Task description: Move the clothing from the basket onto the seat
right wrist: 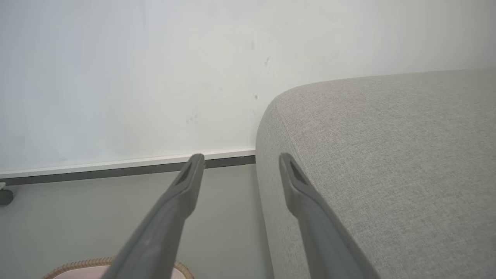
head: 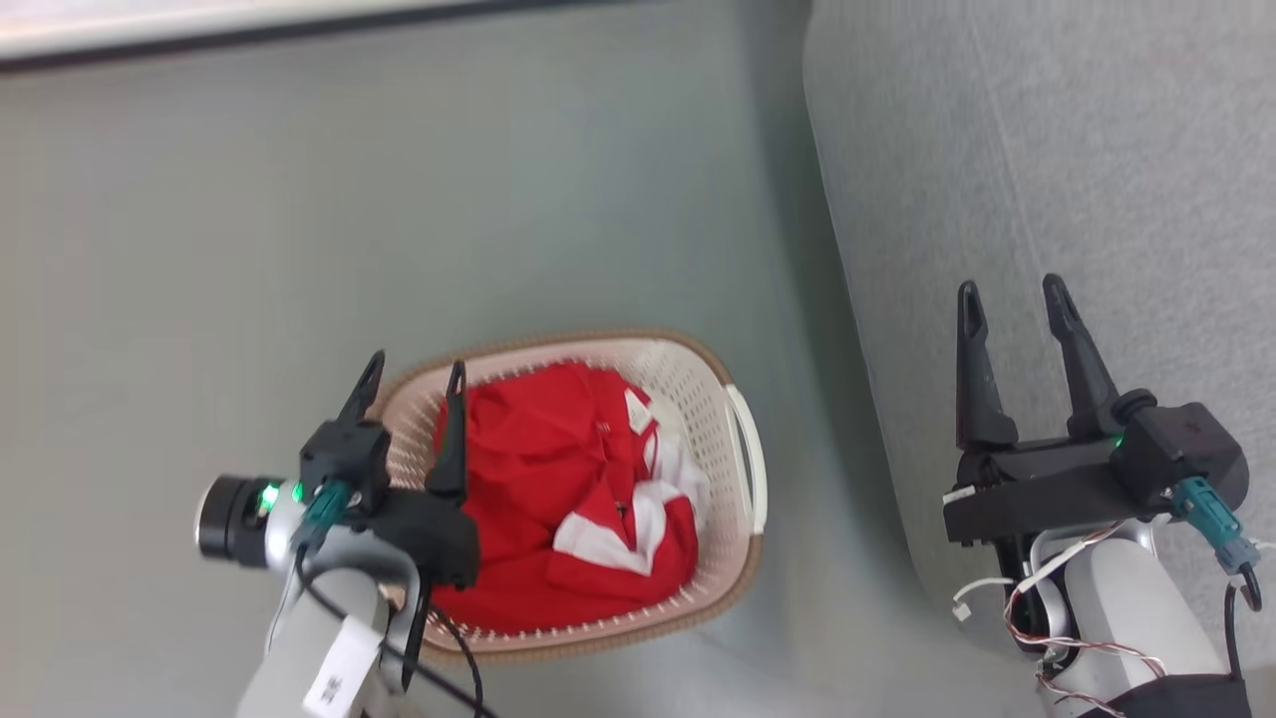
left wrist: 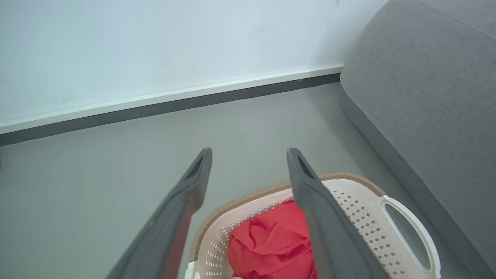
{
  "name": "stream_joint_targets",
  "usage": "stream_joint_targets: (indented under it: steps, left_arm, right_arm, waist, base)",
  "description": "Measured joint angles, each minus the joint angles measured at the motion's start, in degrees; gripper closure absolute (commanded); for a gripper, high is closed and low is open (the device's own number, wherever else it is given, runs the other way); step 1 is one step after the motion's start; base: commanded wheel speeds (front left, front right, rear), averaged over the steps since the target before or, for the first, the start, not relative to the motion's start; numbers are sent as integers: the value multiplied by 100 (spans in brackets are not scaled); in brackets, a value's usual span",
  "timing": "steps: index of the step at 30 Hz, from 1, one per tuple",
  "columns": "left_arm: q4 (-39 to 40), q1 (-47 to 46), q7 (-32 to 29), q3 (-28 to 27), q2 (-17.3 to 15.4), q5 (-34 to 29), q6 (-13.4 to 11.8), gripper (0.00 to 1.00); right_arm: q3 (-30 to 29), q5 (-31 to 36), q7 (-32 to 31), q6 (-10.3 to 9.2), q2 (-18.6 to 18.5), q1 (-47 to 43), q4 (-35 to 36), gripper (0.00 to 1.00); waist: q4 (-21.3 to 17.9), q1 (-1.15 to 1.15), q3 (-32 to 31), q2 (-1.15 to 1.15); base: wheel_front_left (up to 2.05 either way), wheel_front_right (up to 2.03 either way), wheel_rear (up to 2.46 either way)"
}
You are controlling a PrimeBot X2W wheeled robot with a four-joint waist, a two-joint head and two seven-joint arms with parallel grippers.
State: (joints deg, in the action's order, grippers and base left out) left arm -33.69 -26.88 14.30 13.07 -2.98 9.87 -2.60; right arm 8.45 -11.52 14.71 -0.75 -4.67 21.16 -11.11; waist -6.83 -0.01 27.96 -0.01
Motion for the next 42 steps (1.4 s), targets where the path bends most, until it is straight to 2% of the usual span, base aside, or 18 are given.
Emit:
stream_joint_targets:
  steps: [13, 30, 42]
  left_arm:
    - [846, 1034, 0, -436, 7, 156, -154, 0]
    - [1648, 2480, 0, -577, -14, 154, -222, 0]
    - [2072, 2782, 0, -581, -22, 113, -221, 0]
  right_arm:
    - [3, 49, 0, 77, -2, -561, -146, 0]
    - [104, 91, 0, 154, -3, -1632, 13, 0]
    - [105, 91, 0, 159, -4, -1889, 222, 0]
  waist:
    - [228, 0, -1120, 0]
    - [364, 0, -2560, 0]
    - [347, 1, -2925, 1]
  base:
    - [0, 0, 0]
    - [0, 0, 0]
    - [0, 0, 0]
